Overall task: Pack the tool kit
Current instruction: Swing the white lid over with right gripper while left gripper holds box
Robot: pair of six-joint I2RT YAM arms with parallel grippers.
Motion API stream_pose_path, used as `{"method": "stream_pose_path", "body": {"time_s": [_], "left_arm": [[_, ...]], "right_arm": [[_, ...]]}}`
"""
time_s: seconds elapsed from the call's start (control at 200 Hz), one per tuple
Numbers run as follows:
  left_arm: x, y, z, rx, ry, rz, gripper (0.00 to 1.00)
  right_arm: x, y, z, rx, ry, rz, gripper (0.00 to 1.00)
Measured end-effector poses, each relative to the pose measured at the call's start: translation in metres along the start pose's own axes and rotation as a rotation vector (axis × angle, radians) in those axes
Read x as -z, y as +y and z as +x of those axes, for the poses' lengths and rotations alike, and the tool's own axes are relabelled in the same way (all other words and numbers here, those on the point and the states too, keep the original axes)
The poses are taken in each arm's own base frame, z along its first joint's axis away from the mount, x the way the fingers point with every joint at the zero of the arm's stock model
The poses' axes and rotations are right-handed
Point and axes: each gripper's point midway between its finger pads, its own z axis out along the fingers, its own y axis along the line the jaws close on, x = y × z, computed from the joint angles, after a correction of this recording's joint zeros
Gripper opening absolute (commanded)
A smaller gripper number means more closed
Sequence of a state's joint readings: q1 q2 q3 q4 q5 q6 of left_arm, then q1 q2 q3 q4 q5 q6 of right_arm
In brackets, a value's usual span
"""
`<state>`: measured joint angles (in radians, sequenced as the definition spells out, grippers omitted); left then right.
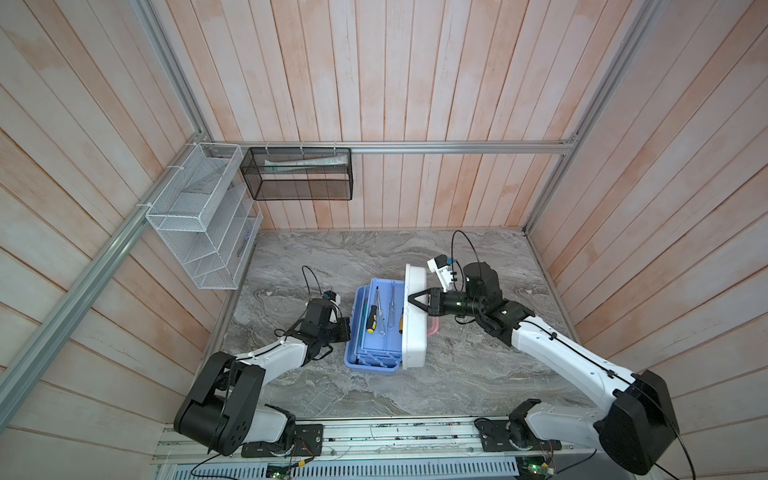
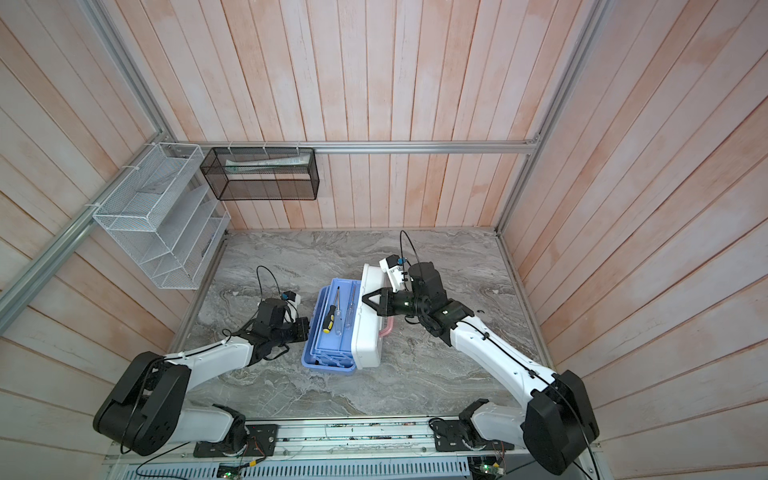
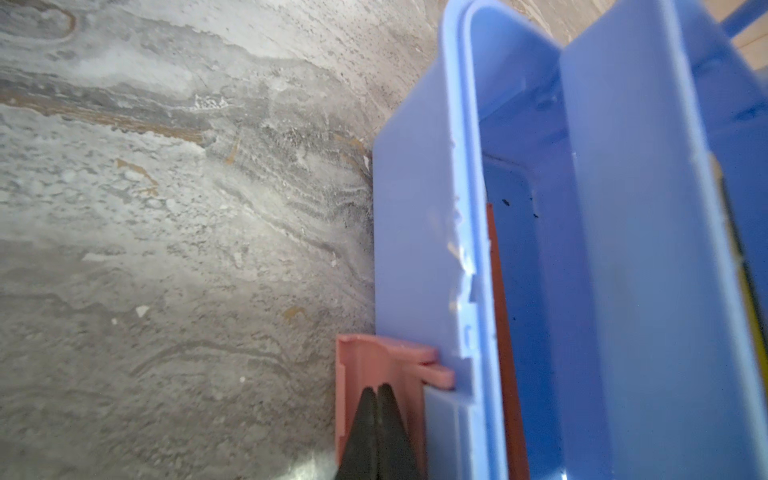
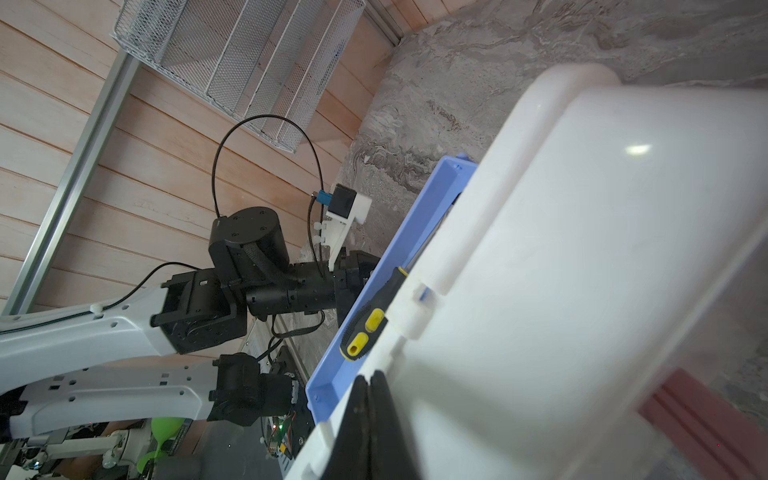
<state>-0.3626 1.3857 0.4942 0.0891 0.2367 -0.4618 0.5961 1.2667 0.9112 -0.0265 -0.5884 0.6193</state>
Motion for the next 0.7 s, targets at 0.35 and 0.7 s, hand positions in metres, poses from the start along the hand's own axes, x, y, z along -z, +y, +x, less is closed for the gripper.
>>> {"method": "stream_pose_path", "body": {"time_s": [0.35, 0.7], "left_arm": [[0.010, 0.002, -0.003, 0.037, -0.028, -0.004, 0.00], [0.027, -0.001, -0.014, 0.075, -0.086, -0.005, 0.00]], "right_arm": [[-0.049, 0.020, -0.004, 0.045, 0.068, -0.026, 0.00], [-0.117, 0.050, -0.008, 0.108, 0.135, -0.087, 0.00]]}}
